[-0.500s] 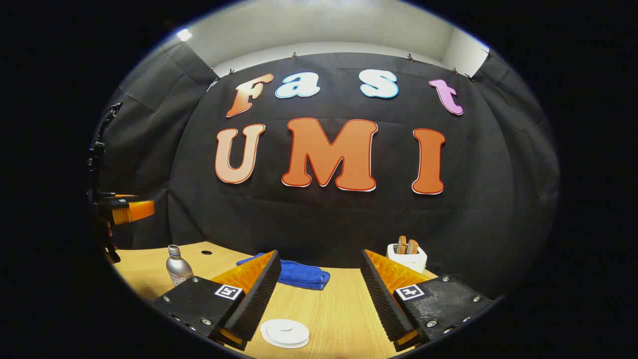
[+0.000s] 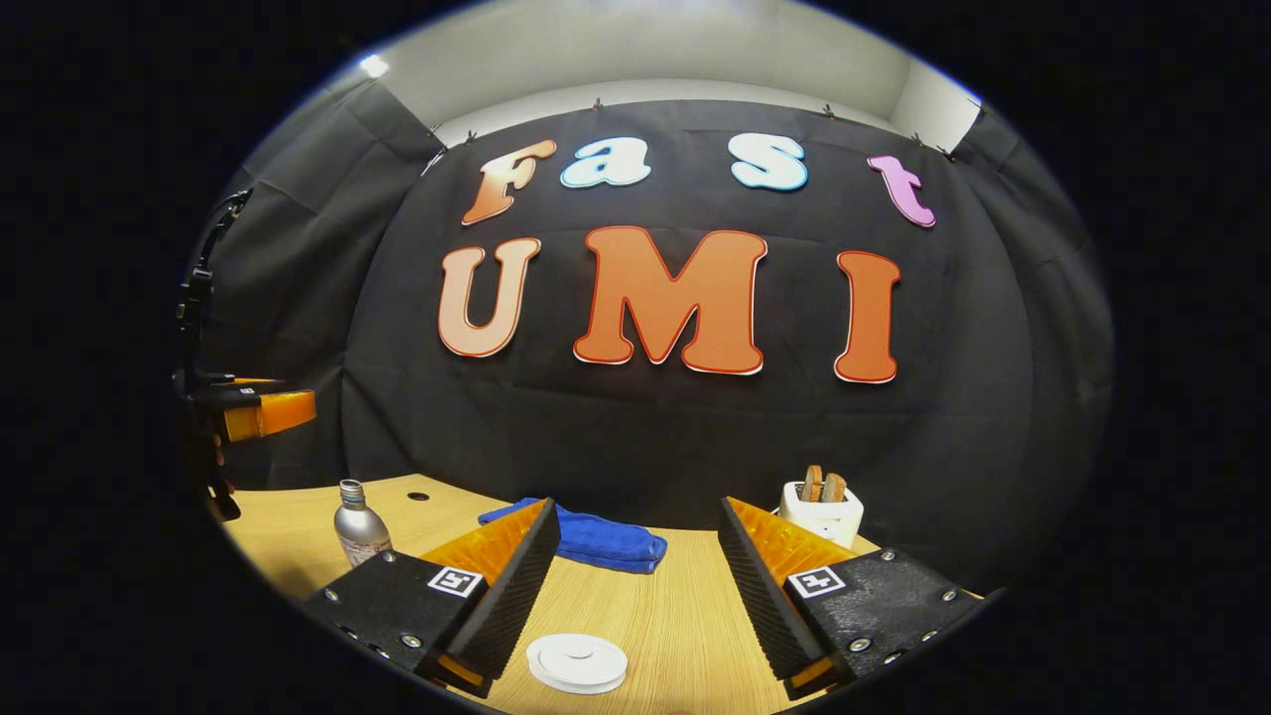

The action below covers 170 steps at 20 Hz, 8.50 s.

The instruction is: Open the teacup lid with one hand, grasp the water bottle and pour water into the teacup with the other hand; after pouring, place the water bottle on the coaster and then close the teacup lid.

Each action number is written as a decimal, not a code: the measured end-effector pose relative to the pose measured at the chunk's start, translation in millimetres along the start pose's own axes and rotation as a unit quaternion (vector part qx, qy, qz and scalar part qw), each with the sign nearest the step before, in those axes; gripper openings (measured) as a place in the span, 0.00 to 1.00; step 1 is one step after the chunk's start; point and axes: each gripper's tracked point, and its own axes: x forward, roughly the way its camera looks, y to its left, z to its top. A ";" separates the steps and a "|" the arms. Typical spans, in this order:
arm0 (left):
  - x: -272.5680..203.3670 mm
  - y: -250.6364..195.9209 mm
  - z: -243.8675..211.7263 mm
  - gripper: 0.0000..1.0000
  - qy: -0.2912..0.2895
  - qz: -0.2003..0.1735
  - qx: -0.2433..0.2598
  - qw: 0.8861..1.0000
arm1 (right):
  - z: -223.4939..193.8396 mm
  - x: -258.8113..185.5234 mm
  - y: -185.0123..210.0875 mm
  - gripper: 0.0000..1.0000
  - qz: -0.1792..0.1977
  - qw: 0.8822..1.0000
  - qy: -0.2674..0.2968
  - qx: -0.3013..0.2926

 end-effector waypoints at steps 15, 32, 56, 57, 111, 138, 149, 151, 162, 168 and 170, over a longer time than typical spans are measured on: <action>-1.9 -12.8 -9.8 0.94 0.011 -0.015 0.015 1.000 | -30.5 -0.4 9.0 0.96 0.022 0.999 0.034 0.001; -14.6 -27.0 -50.8 0.94 0.048 -0.027 0.024 0.998 | -159.5 6.4 36.6 0.68 0.065 0.978 0.198 -0.012; -12.4 -28.2 -89.0 0.94 0.092 -0.037 0.007 0.995 | -159.7 12.1 44.1 0.20 0.084 0.977 0.198 -0.005; -13.0 -30.0 -91.6 0.94 0.096 -0.040 0.006 0.995 | -156.3 11.6 41.9 0.20 0.082 0.978 0.193 -0.002; 34.2 -155.3 -177.3 0.83 0.103 -0.174 0.377 0.904 | -86.5 -22.8 -104.9 0.20 -0.050 0.992 0.109 0.029; 43.6 -181.4 -171.3 0.80 0.012 -0.212 0.679 0.703 | -101.9 -37.0 -145.4 0.19 -0.081 0.990 0.109 0.038; 47.7 -192.0 -158.8 0.83 -0.023 -0.213 0.749 0.627 | -104.4 -39.5 -151.8 0.19 -0.083 0.990 0.110 0.039; 48.9 -194.0 -155.0 0.80 -0.027 -0.213 0.757 0.617 | -103.2 -40.3 -153.2 0.19 -0.084 0.990 0.111 0.038; 54.0 -192.1 -142.5 0.83 -0.047 -0.196 0.811 0.549 | -101.9 -38.1 -154.3 0.20 -0.081 0.991 0.104 0.032; 57.4 -194.5 -128.8 0.81 -0.066 -0.190 0.829 0.522 | -101.8 -37.6 -154.9 0.19 -0.080 0.991 0.101 0.029; 58.9 -194.7 -125.1 0.83 -0.070 -0.183 0.836 0.513 | -103.1 -37.5 -153.7 0.19 -0.078 0.991 0.106 0.033</action>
